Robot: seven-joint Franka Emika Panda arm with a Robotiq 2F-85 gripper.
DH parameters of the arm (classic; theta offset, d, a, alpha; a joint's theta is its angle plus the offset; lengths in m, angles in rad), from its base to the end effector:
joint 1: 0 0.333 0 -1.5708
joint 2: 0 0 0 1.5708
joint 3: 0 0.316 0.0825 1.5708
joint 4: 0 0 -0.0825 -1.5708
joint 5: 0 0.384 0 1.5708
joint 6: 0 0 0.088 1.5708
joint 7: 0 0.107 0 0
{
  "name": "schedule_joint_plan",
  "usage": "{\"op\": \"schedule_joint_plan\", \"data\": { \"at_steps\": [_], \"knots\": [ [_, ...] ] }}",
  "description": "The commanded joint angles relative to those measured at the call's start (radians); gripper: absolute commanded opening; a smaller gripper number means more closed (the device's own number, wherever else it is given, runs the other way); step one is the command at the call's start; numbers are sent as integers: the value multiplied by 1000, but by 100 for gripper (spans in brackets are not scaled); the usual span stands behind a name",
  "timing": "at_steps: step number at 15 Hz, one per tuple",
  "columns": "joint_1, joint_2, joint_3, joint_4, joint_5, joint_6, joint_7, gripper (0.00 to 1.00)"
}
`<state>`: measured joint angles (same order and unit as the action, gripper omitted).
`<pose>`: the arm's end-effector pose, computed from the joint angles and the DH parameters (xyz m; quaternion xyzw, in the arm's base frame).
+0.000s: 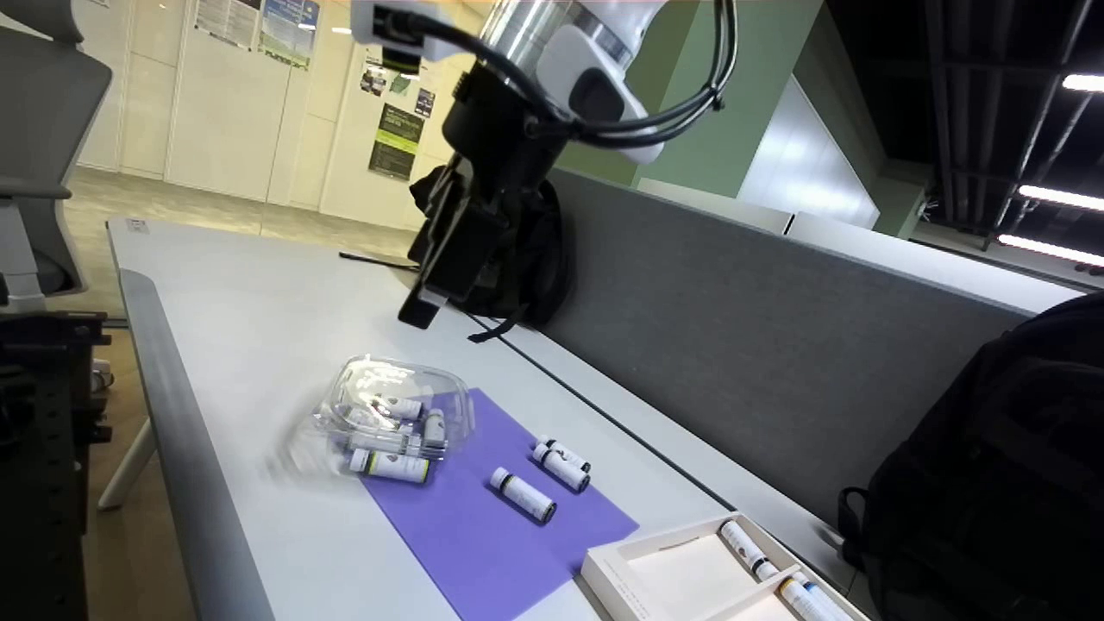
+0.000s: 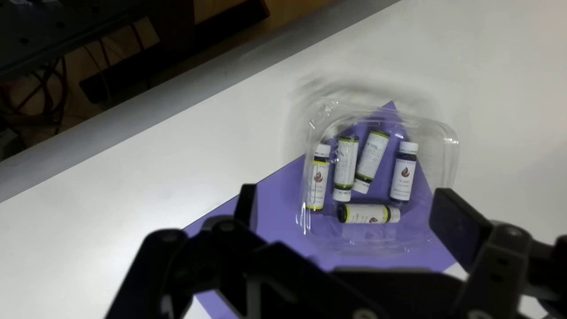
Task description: Open the clear container
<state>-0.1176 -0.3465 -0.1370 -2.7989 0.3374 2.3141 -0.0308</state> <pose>0.3426 -0.0779 0.2962 -0.9617 0.2253 0.0526 0.1468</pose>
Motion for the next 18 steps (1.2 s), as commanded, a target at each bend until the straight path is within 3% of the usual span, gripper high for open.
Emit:
{"op": "schedule_joint_plan", "data": {
  "at_steps": [1,11,18],
  "knots": [
    [44,122,-16,0,49,50,-69,100],
    [76,414,51,1,249,254,-273,100],
    [72,500,151,3,634,381,-596,100]
  ]
}}
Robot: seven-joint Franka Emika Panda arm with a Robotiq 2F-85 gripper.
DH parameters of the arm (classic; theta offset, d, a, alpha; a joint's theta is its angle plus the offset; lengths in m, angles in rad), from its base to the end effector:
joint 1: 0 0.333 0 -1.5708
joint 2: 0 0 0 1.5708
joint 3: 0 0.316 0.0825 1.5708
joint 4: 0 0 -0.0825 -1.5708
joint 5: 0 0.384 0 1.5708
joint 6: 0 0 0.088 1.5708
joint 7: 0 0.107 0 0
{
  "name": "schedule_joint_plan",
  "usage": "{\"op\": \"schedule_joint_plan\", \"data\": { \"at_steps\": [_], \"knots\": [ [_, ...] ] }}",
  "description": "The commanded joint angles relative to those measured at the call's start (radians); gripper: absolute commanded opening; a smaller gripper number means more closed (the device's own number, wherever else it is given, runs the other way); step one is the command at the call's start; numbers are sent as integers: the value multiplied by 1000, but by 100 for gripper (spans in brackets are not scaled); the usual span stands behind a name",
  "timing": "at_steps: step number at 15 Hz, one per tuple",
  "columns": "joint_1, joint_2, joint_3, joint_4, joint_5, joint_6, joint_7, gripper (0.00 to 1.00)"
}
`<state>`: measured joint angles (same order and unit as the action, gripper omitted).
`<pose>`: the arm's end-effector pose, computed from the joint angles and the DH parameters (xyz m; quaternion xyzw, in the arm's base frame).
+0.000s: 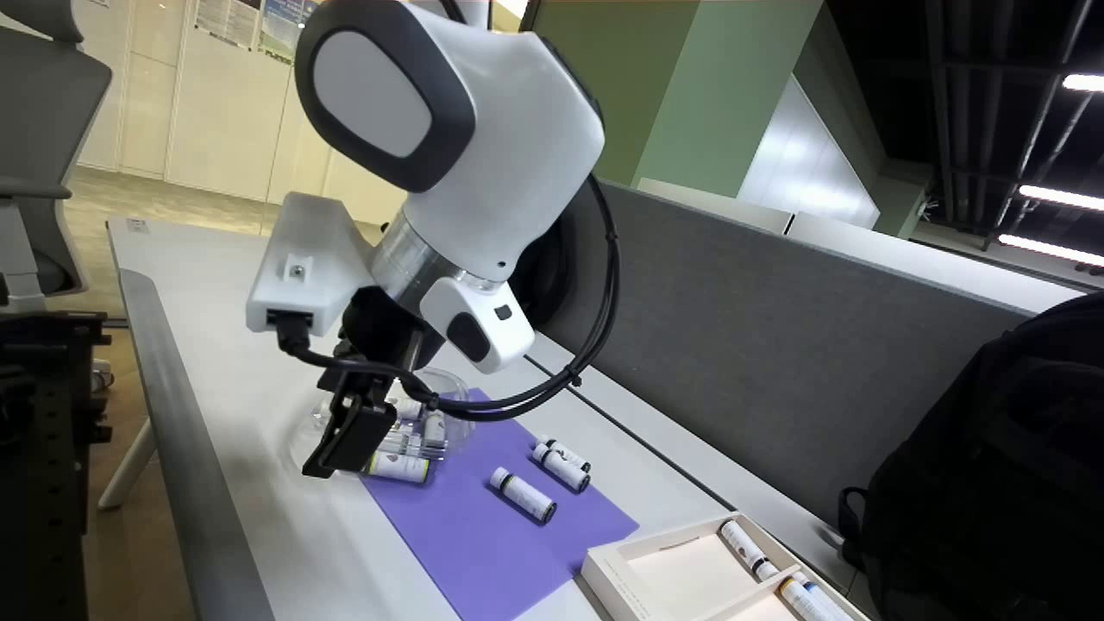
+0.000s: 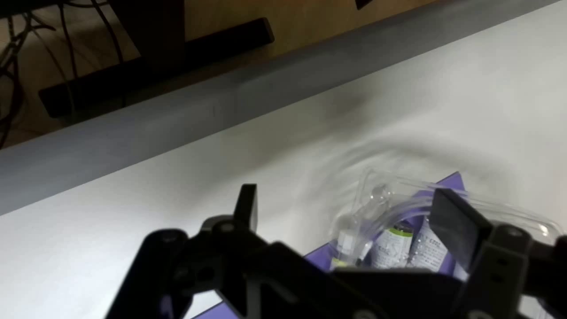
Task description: Open the clear container
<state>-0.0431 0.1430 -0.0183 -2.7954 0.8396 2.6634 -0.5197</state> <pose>0.3293 -0.0422 0.1458 -0.9684 0.1687 0.0808 0.1651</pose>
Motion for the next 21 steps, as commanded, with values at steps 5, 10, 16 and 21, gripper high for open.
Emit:
{"op": "schedule_joint_plan", "data": {
  "at_steps": [5,10,16,21],
  "knots": [
    [0,9,79,5,410,46,-328,100],
    [-1,11,96,8,580,29,-445,100],
    [0,12,102,8,705,30,-534,100],
    [2,17,106,8,772,33,-584,100]
  ]
}}
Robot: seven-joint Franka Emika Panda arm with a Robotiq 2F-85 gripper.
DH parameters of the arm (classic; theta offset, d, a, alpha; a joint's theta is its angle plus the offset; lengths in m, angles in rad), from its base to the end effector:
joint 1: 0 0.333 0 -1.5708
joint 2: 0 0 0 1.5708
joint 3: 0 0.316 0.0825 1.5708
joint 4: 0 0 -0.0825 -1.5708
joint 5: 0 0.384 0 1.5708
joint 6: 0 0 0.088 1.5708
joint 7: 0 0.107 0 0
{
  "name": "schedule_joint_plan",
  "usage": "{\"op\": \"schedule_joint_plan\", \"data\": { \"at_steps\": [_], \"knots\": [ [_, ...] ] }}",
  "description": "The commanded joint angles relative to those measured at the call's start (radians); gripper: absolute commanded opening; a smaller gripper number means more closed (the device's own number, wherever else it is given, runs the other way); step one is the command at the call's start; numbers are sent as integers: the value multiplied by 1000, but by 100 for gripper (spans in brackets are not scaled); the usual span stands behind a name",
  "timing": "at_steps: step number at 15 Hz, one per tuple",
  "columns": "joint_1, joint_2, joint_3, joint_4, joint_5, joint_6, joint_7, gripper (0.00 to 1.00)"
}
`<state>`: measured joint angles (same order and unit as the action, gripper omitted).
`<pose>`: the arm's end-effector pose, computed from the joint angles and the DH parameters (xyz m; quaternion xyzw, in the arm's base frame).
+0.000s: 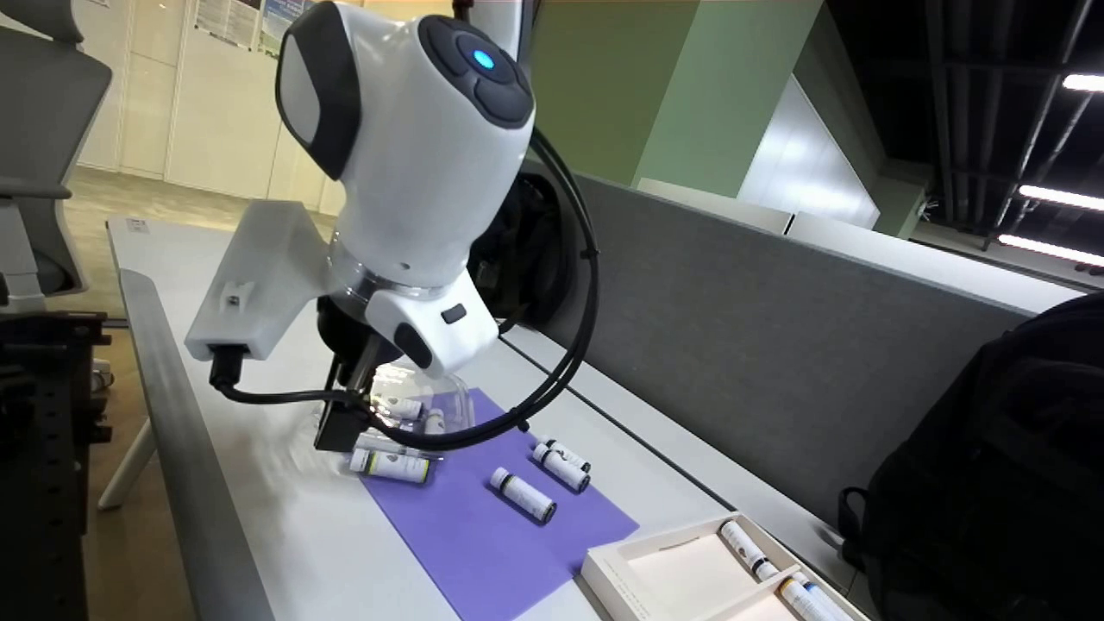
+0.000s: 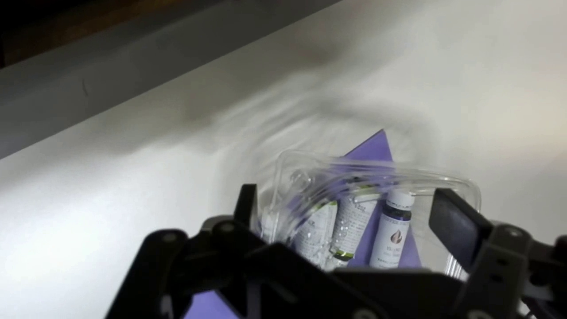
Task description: Open the clear container
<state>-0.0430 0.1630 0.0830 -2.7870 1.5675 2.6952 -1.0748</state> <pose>0.3136 -0.0184 0.1379 -0.9491 0.1980 -0.0301 0.2433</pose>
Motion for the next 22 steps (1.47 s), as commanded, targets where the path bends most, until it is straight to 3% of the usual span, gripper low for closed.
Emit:
{"op": "schedule_joint_plan", "data": {
  "at_steps": [1,15,22],
  "knots": [
    [2,-5,5,0,57,1,-41,100],
    [3,-14,17,10,274,-24,-132,100],
    [11,-7,29,11,236,4,-65,100]
  ]
}}
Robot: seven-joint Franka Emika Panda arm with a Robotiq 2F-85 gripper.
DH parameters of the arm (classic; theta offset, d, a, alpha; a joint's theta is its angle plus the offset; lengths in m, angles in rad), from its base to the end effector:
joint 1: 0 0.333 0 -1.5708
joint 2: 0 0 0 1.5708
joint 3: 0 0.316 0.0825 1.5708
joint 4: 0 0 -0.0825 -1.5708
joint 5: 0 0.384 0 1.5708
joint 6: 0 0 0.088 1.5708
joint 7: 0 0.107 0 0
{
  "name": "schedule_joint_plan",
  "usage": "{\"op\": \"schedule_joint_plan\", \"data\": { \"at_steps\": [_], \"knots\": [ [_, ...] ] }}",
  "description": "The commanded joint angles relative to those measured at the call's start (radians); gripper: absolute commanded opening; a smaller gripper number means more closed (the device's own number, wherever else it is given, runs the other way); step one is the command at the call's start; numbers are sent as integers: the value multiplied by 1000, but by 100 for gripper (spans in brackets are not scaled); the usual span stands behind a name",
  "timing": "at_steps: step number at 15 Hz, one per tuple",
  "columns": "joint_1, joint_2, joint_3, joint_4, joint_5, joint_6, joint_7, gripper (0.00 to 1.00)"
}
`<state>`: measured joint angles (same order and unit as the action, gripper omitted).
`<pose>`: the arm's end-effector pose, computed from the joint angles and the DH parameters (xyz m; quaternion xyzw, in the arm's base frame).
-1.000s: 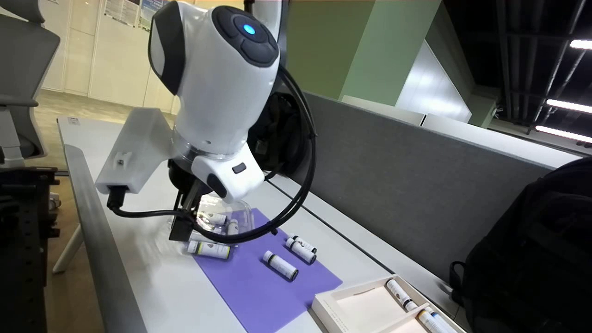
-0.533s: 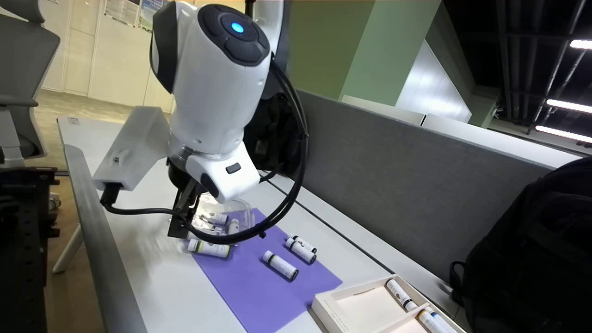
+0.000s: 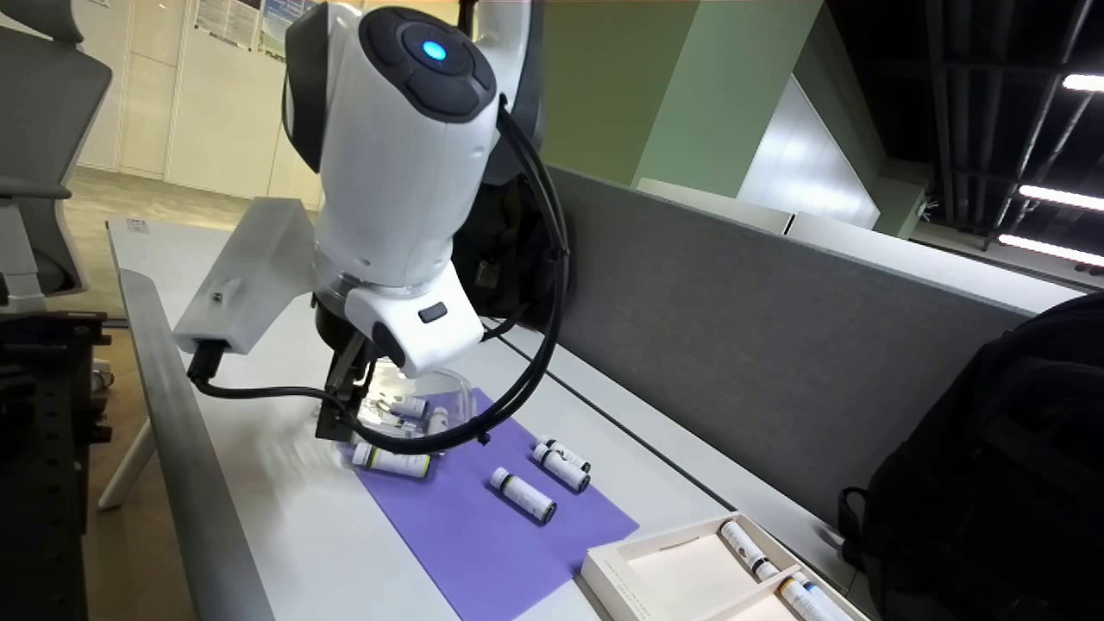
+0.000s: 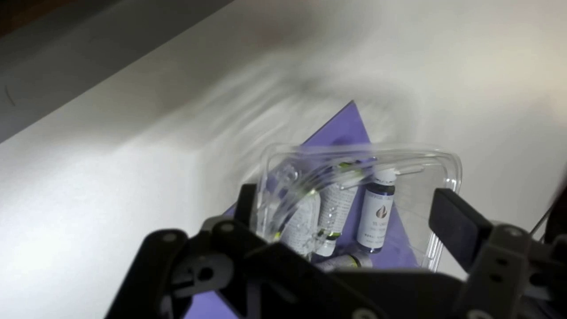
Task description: Open the clear container
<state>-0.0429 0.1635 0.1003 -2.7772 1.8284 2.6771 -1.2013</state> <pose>0.3107 -0.0091 0.1374 -0.9275 0.2502 -0.0706 0.2685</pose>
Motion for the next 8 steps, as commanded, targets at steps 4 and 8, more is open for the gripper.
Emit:
{"op": "schedule_joint_plan", "data": {
  "at_steps": [4,8],
  "knots": [
    [14,9,25,7,-104,52,186,100],
    [9,6,27,6,-165,43,250,100]
  ]
}}
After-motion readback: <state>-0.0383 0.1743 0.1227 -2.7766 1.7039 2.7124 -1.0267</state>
